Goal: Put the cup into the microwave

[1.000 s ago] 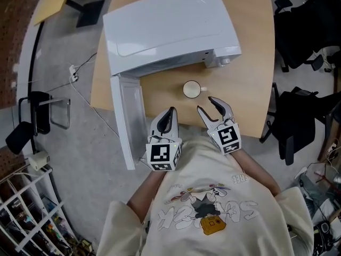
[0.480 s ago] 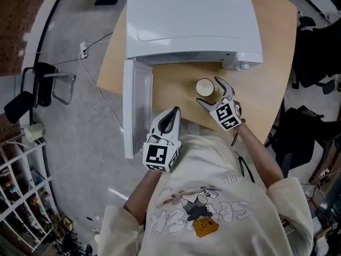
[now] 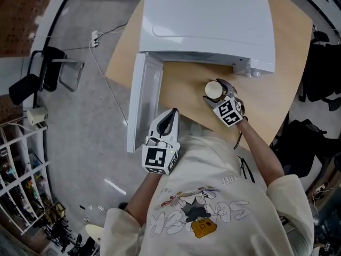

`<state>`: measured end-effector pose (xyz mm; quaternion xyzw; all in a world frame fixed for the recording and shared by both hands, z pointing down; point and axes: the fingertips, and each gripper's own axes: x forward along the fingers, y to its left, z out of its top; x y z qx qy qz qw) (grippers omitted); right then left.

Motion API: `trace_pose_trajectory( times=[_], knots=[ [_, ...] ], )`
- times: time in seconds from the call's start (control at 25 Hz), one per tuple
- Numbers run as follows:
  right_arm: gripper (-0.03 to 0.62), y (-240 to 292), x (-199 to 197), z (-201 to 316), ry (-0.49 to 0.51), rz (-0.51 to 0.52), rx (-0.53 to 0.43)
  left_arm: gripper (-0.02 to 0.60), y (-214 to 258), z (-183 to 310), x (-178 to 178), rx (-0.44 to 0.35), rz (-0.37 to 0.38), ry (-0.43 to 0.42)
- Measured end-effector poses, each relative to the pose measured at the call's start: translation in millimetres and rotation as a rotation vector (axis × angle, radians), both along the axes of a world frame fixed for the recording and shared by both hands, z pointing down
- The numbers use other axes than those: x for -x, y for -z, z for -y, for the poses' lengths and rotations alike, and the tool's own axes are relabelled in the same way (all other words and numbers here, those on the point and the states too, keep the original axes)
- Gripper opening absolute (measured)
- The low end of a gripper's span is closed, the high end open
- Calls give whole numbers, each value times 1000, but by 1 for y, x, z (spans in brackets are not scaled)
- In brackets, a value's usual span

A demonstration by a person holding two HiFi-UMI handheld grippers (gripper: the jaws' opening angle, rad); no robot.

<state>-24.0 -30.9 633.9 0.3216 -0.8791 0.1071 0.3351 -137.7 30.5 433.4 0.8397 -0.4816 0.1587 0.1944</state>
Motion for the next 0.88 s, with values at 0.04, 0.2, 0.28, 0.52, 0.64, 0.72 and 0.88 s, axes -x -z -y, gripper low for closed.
trace_pose_trajectory(
  times=[0.04,0.2,0.28,0.52,0.64,0.72,0.88],
  knots=[
    [403,0,0,0,1,0,1,5,0,1,0,-1,1,4],
    [402,1,0,0,-17,-6,6,5,4,3,-4,-9,-1,-2],
    [402,6,0,3,-33,-1,4,5,4,3,-6,-10,1,-7],
    [402,41,13,28,-62,26,-46,5,7,5,-6,-21,-12,-5],
    [402,59,20,53,-103,39,-71,5,12,10,-7,-38,-25,-2],
    [402,67,26,73,-134,41,-87,5,15,13,-5,-47,-33,5],
    [402,75,38,111,-190,42,-115,5,21,18,-5,-59,-47,1]
  ],
)
